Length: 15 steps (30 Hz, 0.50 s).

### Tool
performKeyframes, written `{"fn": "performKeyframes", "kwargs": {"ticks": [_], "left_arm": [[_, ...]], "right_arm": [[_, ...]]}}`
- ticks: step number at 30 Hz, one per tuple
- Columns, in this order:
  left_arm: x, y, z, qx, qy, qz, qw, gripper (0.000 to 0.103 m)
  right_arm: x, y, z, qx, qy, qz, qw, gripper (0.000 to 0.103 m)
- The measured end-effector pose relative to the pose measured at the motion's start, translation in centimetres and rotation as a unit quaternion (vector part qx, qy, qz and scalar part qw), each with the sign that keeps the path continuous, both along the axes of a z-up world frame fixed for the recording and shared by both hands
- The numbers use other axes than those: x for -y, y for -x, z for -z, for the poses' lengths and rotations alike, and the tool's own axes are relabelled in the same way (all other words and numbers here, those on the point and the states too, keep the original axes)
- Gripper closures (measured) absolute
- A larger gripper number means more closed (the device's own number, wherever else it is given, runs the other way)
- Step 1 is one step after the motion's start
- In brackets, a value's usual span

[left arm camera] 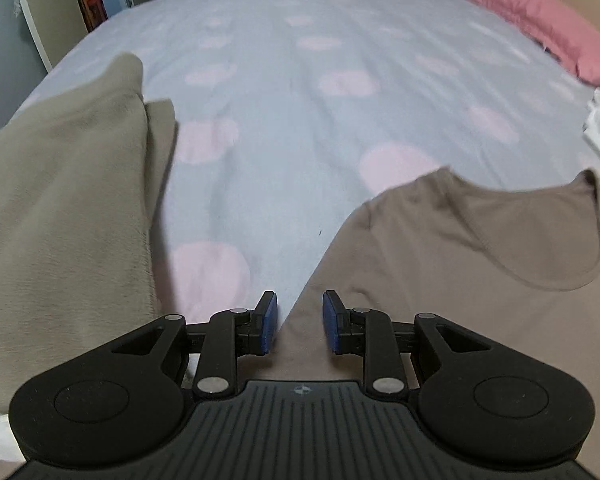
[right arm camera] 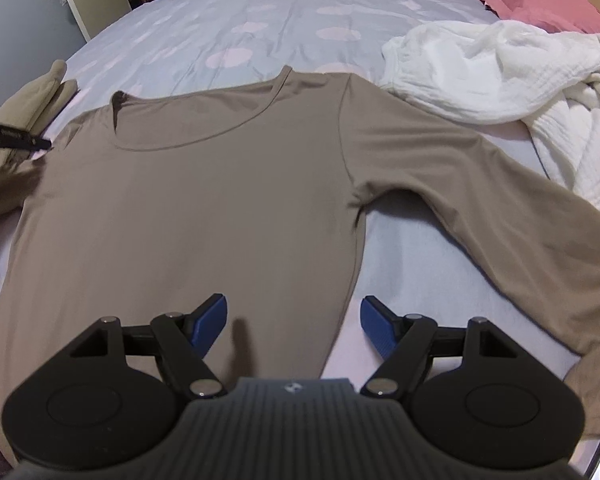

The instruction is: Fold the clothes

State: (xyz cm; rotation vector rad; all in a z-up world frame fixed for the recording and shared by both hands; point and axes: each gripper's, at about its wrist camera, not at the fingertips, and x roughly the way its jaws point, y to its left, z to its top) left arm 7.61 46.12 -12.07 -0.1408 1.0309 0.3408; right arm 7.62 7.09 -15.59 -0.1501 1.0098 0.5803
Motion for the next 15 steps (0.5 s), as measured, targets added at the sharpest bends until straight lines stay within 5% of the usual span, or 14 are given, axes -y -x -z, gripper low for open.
{"fn": "performKeyframes", "kwargs": {"ticks": [3,7,15], "left_arm": [[0.3,-0.1,0.0,0.013,0.007,0.013,0.9998,0.103],[0.8,-0.3,-0.3,0.008,-0.052,-0.01,0.9985,0.103],[2.2,-0.4,-1.0,0.002,-0.069,-0.003,0.9976,0.1]], "right_arm": [[-0.1,-0.4,0.3,-0.004,0.001,0.002,1.0,0.027],[-0.3,-1.0,0.7,-0.009,0.003,0.006,1.0,0.027],[0.4,-1.1,0.7,-0.015,0.005,0.014,1.0,0.026]]}}
